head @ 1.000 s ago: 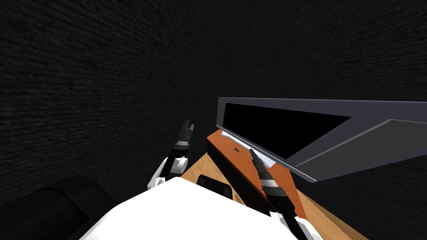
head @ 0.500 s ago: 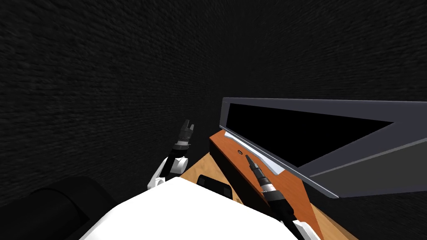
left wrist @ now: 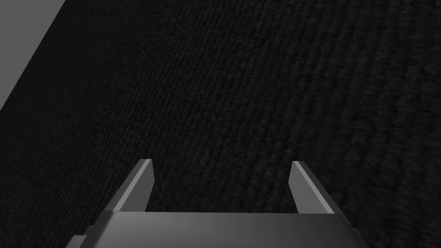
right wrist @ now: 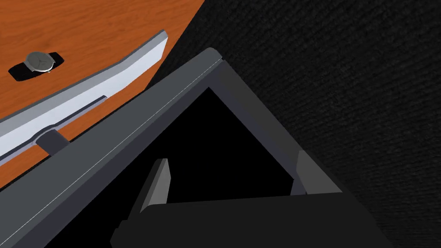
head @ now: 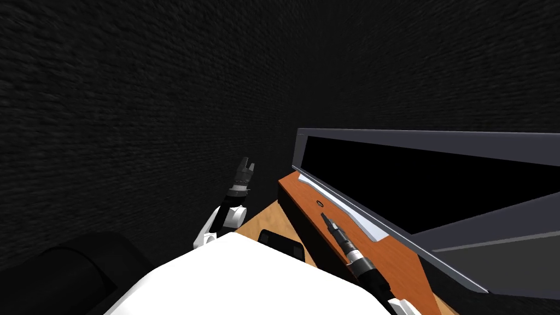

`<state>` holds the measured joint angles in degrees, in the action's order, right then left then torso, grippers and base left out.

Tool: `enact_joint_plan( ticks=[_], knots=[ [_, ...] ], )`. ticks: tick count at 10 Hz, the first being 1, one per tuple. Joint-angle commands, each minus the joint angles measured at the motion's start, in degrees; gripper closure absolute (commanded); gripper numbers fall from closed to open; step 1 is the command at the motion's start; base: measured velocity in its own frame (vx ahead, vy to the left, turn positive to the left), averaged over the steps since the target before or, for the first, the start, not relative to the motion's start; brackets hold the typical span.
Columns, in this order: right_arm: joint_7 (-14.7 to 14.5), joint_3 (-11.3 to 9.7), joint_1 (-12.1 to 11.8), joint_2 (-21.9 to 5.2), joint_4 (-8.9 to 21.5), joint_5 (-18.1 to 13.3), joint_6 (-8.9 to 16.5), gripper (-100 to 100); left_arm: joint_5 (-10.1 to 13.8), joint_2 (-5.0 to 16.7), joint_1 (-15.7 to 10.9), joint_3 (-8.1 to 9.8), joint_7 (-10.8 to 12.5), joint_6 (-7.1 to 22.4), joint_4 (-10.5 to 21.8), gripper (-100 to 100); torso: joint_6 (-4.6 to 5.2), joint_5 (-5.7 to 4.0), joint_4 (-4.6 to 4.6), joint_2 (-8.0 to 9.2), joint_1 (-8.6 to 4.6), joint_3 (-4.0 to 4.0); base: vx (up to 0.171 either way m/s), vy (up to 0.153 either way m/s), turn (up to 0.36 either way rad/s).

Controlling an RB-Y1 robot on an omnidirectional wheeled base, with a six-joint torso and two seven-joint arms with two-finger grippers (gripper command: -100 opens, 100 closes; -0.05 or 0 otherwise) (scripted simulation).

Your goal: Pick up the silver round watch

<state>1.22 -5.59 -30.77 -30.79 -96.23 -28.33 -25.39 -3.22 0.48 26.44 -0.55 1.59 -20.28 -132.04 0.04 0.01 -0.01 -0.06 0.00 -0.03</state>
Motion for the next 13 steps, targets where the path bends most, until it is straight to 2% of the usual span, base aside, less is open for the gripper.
enact_joint_plan(
  ticks=[1, 2, 3, 5, 6, 8, 9, 10, 11, 12, 13],
  knots=[
    [-0.71, -1.04, 0.34, -2.25, 2.86, -2.86, -0.34, -100, 0.00, 0.00, 0.00, 0.00, 0.00, 0.00, 0.00, 0, 0.00, 0.00, 0.00, 0.00, 0.00, 0.00, 0.013, 0.018, 0.201],
    [-0.71, -1.04, 0.34, -2.25, 4.73, -2.99, -0.34, -100, 0.00, 0.00, -0.01, 0.00, 0.00, 0.00, 0.00, 0, -0.03, 0.00, 0.00, -0.01, 0.02, -0.01, 0.013, 0.011, 0.129],
    [-1.31, -2.09, 0.92, -4.10, 6.19, -5.53, -0.44, -100, 0.00, 0.00, 0.00, 0.00, 0.00, 0.00, 0.00, 0, 0.01, 0.00, 0.00, 0.00, 0.01, 0.00, 0.019, 0.018, 0.227],
    [-1.31, -2.09, 0.92, -4.10, 8.39, -5.67, -0.44, -100, 0.00, 0.00, 0.00, 0.00, 0.00, 0.00, 0.00, 0, 0.02, 0.00, -0.01, -0.02, 0.01, -0.01, 0.015, 0.005, 0.052],
    [-1.93, -3.17, 1.56, -5.82, 9.75, -8.38, -0.54, -100, 0.00, 0.00, 0.00, 0.00, 0.00, 0.00, 0.00, 0, 0.02, 0.00, 0.00, 0.01, -0.01, 0.01, 0.016, 0.017, 0.259],
    [-1.93, -3.17, 1.56, -5.82, 11.98, -8.38, -0.54, -100, 0.00, 0.00, 0.00, 0.00, 0.00, 0.00, 0.00, 0, 0.01, 0.00, 0.00, -0.03, 0.01, -0.02, 0.016, 0.006, 0.043],
    [-2.56, -4.27, 2.26, -7.42, 13.70, -11.10, -0.63, -100, 0.00, 0.00, 0.01, 0.01, 0.00, 0.00, 0.00, 0, 0.03, 0.00, 0.00, 0.00, 0.00, 0.00, 0.023, 0.018, 0.223],
    [-2.56, -4.27, 2.26, -7.42, 15.36, -11.10, -0.63, -100, 0.00, 0.00, 0.00, 0.00, 0.00, 0.00, 0.00, 0, -0.03, 0.01, 0.00, -0.04, 0.03, -0.02, 0.024, 0.010, 0.126],
    [-3.20, -5.39, 3.02, -8.88, 17.37, -13.61, -0.72, -100, 0.00, 0.00, 0.00, 0.00, 0.00, 0.00, 0.00, 0, 0.01, 0.00, -0.01, -0.04, 0.01, -0.03, 0.028, 0.018, 0.222],
    [-3.20, -5.39, 3.02, -8.88, 19.11, -13.83, -0.72, -100, 0.00, 0.00, 0.00, 0.00, 0.00, 0.00, 0.00, 0, -0.03, 0.00, -0.01, -0.08, 0.03, -0.04, 0.029, 0.006, 0.108],
    [-3.84, -6.49, 3.85, -10.23, 21.71, -16.25, -0.79, -100, 0.00, 0.00, 0.01, 0.01, 0.00, 0.00, 0.00, 0, 0.03, 0.01, -0.01, -0.06, 0.00, -0.04, 0.041, 0.010, 0.227]
  ],
)
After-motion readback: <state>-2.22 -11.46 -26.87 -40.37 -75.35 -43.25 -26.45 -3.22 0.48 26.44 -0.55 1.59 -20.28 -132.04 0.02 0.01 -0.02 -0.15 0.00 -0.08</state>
